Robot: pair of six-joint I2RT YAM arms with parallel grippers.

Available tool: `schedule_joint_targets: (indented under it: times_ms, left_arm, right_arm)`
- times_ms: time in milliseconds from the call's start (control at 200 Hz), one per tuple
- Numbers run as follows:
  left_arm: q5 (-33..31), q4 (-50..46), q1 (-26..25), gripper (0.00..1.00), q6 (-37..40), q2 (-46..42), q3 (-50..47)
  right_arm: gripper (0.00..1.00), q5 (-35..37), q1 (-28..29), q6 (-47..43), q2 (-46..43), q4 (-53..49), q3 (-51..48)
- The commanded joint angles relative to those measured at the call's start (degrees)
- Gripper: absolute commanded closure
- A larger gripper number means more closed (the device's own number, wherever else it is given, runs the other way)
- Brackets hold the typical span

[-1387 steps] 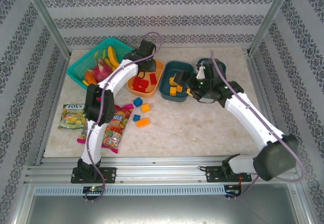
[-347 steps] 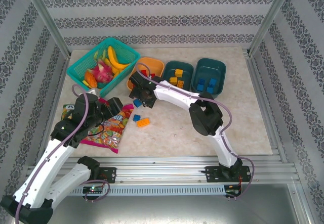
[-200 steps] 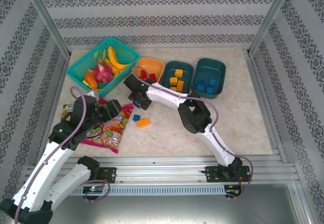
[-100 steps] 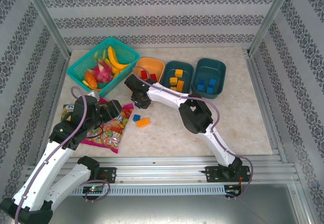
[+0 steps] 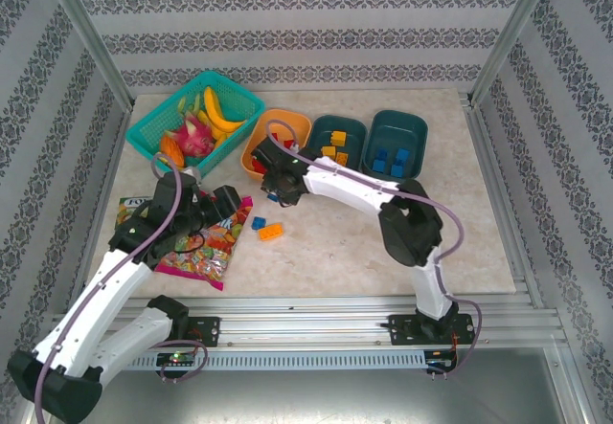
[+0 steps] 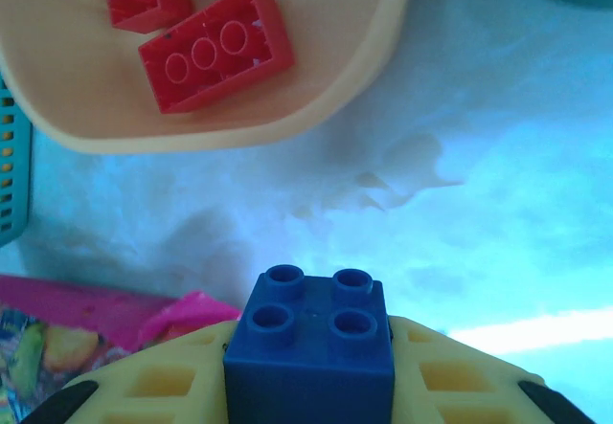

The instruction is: Sort the legos into containers by color

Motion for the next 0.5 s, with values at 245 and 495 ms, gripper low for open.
schedule_joint_targets:
  times_ms: [245,495]
  left_arm:
    - [3.7,12.7,-10.1,0.13,5.4,20.2,11.0]
    - [8.0,18.2,-13.9,0.13,7.9,37.8,24.5]
  right_arm:
    - [0.69,6.0,-14.3,-16.0,-20.3,-2.4,-16.6]
    - [0.69,-0.5,-33.1,-28.7,-14.4,-2.6,-11.5]
